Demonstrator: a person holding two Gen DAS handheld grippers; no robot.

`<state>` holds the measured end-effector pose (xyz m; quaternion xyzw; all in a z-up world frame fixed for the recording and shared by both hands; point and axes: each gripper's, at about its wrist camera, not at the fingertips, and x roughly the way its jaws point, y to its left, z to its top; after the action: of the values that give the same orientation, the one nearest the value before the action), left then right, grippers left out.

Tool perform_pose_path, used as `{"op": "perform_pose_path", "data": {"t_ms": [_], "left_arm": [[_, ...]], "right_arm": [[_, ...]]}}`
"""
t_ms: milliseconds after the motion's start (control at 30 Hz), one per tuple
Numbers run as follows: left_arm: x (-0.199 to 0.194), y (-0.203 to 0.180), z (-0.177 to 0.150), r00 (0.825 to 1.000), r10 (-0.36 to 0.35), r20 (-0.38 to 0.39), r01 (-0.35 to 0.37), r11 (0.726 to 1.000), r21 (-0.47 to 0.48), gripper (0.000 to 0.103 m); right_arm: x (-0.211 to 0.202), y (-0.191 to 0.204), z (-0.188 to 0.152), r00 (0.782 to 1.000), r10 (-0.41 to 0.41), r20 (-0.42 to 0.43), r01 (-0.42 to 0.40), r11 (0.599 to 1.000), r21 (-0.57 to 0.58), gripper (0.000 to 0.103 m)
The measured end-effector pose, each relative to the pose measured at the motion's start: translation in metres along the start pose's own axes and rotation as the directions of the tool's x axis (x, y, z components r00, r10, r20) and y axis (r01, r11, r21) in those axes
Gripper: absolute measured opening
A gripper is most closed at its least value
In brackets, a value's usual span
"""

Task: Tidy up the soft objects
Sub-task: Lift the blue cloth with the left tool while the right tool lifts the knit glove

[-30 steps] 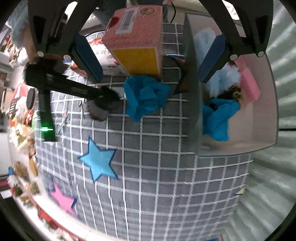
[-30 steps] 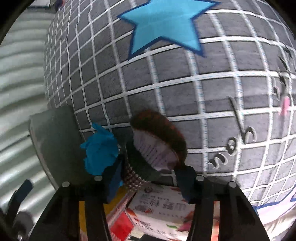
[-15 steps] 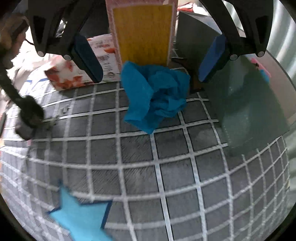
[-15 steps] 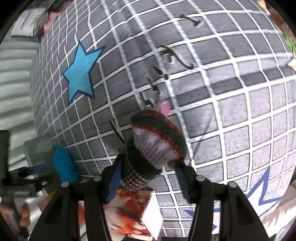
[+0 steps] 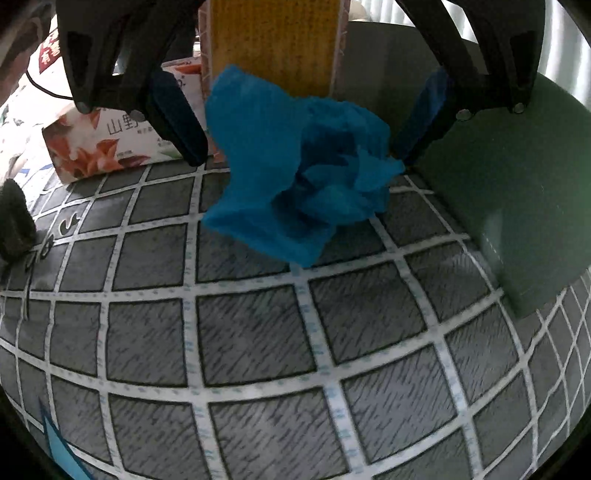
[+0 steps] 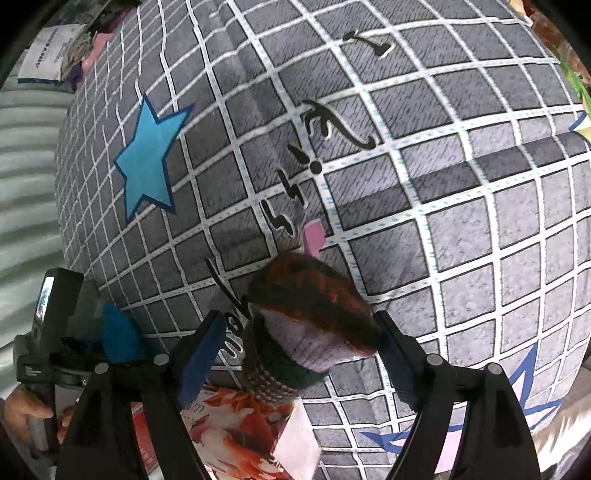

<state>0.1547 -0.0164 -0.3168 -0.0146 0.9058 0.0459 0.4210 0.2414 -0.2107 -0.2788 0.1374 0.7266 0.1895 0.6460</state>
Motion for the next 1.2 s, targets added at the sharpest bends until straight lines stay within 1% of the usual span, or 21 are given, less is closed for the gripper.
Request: {"op": "perform_pose_path", "data": {"t_ms": [67,133,200,233,267,300,333,367,400,467,500,533,567,667,767,800,867,900,1000,1067,1200], "left_arm": [[0.000,-0.003,0.005,1.000,0.015,-0.004,-0.015,1.000,0.012,0.095],[0.002,-0.008,0.009,1.000,0.015,-0.017,-0.015,1.000,0.022,0.087],[0.007,-0.016,0.009,0.999,0.007,-0.033,-0.006,1.000,0.030,0.063],[0.007,-0.019,0.010,0.999,0.002,-0.036,0.000,1.000,0.030,0.058],[0.008,-0.021,0.009,0.999,-0.004,-0.037,0.006,0.999,0.033,0.051],[0.009,-0.023,0.006,1.000,-0.001,-0.029,0.003,0.999,0.041,0.044],[0.008,-0.024,0.004,1.000,-0.002,-0.031,0.004,0.999,0.047,0.041],[0.005,-0.023,0.002,1.000,-0.014,-0.009,0.015,0.999,0.046,0.037],[0.001,-0.023,-0.003,0.999,-0.036,0.014,0.036,0.999,0.041,0.035],[-0.011,-0.016,-0.008,0.993,-0.086,0.077,0.083,0.996,0.038,0.034],[-0.020,-0.013,-0.012,0.986,-0.101,0.134,0.098,0.995,0.034,0.034],[-0.027,-0.010,-0.014,0.981,-0.102,0.165,0.098,0.995,0.033,0.034],[-0.035,-0.009,-0.018,0.973,-0.098,0.207,0.095,0.995,0.024,0.034],[-0.052,-0.008,-0.030,0.952,-0.095,0.292,0.098,0.995,0.007,0.034],[-0.072,-0.009,-0.049,0.918,-0.082,0.388,0.084,0.996,0.011,0.034],[-0.080,-0.011,-0.057,0.902,-0.070,0.426,0.071,0.997,0.015,0.034],[-0.088,-0.014,-0.068,0.880,-0.071,0.470,0.068,0.997,0.022,0.034],[-0.095,-0.014,-0.076,0.865,-0.079,0.496,0.073,0.997,0.031,0.034],[-0.109,-0.020,-0.097,0.835,-0.105,0.541,0.092,0.994,0.051,0.034],[-0.118,-0.013,-0.100,0.819,-0.116,0.562,0.094,0.993,0.069,0.034],[-0.132,-0.017,-0.128,0.774,-0.151,0.615,0.103,0.988,0.113,0.034]], "right_arm": [[0.005,0.004,-0.001,1.000,-0.030,-0.004,0.029,0.999,-0.021,0.082],[0.009,0.008,-0.002,0.999,-0.044,-0.003,0.044,0.998,-0.042,0.082],[0.011,0.010,-0.003,0.999,-0.047,0.003,0.047,0.997,-0.056,0.081],[0.010,0.011,-0.004,0.999,-0.045,0.008,0.046,0.997,-0.061,0.073],[0.009,0.011,-0.005,0.999,-0.045,0.013,0.046,0.996,-0.074,0.069],[0.009,0.011,-0.006,0.999,-0.044,0.014,0.045,0.996,-0.080,0.068],[0.008,0.010,-0.007,0.999,-0.038,0.014,0.039,0.996,-0.084,0.064],[0.008,0.008,-0.008,0.999,-0.031,0.012,0.032,0.996,-0.082,0.061],[0.006,0.006,-0.009,1.000,-0.018,0.013,0.019,0.997,-0.075,0.060],[0.003,0.001,-0.010,1.000,-0.003,0.016,0.004,0.998,-0.069,0.058],[0.000,0.000,-0.010,1.000,0.002,0.019,0.000,0.998,-0.069,0.058],[-0.002,-0.002,-0.010,1.000,0.004,0.021,-0.003,0.998,-0.070,0.058],[-0.005,-0.003,-0.010,1.000,0.011,0.025,-0.009,0.998,-0.069,0.058],[-0.015,-0.008,-0.010,0.999,0.030,0.035,-0.028,0.998,-0.065,0.058],[-0.026,-0.010,-0.007,0.998,0.043,0.050,-0.039,0.997,-0.068,0.058],[-0.028,-0.010,-0.007,0.997,0.046,0.054,-0.042,0.997,-0.068,0.058],[-0.036,-0.008,-0.011,0.996,0.052,0.068,-0.047,0.997,-0.065,0.058],[-0.039,-0.008,-0.011,0.996,0.055,0.074,-0.050,0.997,-0.063,0.058],[-0.048,-0.006,-0.015,0.994,0.066,0.091,-0.061,0.996,-0.058,0.058],[-0.052,0.001,-0.021,0.992,0.074,0.104,-0.068,0.996,-0.058,0.058],[-0.060,0.005,-0.033,0.989,0.091,0.116,-0.084,0.995,-0.060,0.058]]}}
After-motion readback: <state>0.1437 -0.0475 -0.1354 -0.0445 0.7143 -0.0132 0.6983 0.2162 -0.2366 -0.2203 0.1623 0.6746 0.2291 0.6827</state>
